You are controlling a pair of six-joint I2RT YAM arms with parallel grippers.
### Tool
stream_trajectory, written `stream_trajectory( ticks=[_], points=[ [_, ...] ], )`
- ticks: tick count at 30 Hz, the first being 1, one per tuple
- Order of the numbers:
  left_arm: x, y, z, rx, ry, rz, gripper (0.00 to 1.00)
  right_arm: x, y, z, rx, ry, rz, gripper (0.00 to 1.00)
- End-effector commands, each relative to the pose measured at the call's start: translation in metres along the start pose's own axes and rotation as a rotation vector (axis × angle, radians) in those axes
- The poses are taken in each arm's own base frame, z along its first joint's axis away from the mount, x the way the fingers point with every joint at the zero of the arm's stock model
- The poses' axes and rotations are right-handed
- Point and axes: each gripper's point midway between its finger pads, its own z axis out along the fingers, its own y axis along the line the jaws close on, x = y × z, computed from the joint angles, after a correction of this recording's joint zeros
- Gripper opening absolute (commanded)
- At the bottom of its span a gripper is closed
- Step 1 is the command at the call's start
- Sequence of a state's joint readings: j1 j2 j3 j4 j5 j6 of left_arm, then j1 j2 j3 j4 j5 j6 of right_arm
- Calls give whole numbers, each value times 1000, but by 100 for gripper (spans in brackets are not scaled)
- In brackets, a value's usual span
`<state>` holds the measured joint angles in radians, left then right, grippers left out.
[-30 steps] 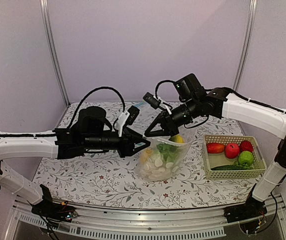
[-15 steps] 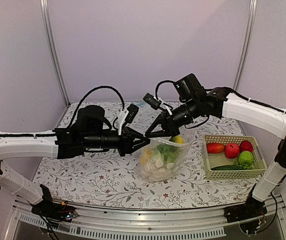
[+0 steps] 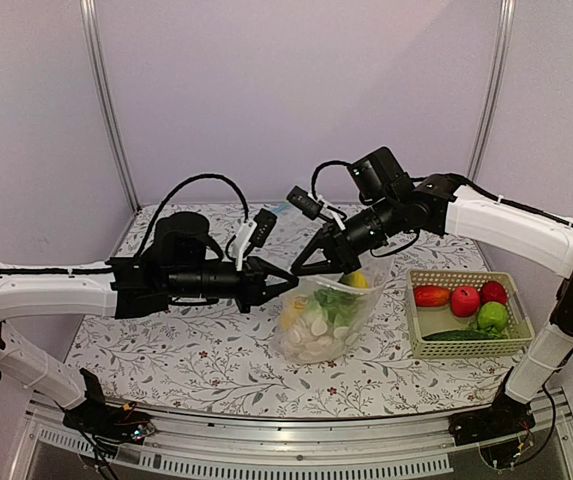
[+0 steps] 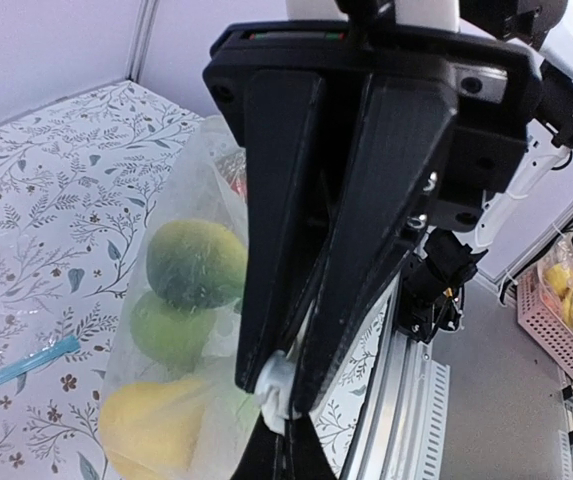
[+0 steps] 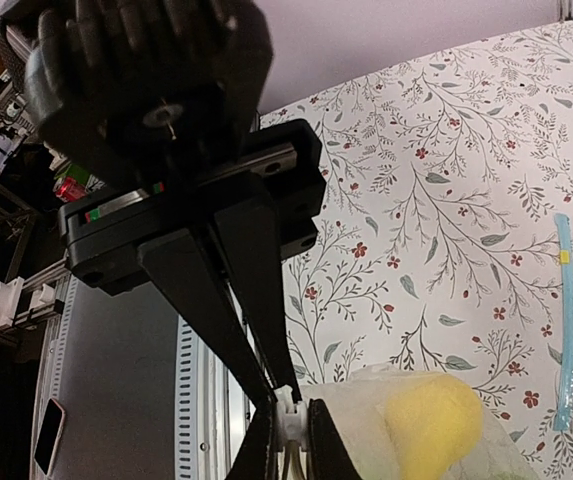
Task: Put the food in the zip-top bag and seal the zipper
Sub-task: Hold the zipper food storage bag at the center of the board.
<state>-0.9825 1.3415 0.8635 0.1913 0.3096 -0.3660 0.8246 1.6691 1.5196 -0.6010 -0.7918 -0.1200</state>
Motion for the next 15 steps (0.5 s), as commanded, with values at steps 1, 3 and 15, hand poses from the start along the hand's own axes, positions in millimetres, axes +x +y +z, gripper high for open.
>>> stream_trajectory(
  ticks=[1,3,15],
  points=[
    [-1,-3,-1,29,-17,7,0,-13,4,-7,17,-28,-26,0],
    [-1,-2,-1,25,-18,6,0,-13,5,-7,14,-28,-23,0],
    [-7,8,-12,-25,-68,-26,0,0,0,-11,67,-3,-26,0]
  ],
)
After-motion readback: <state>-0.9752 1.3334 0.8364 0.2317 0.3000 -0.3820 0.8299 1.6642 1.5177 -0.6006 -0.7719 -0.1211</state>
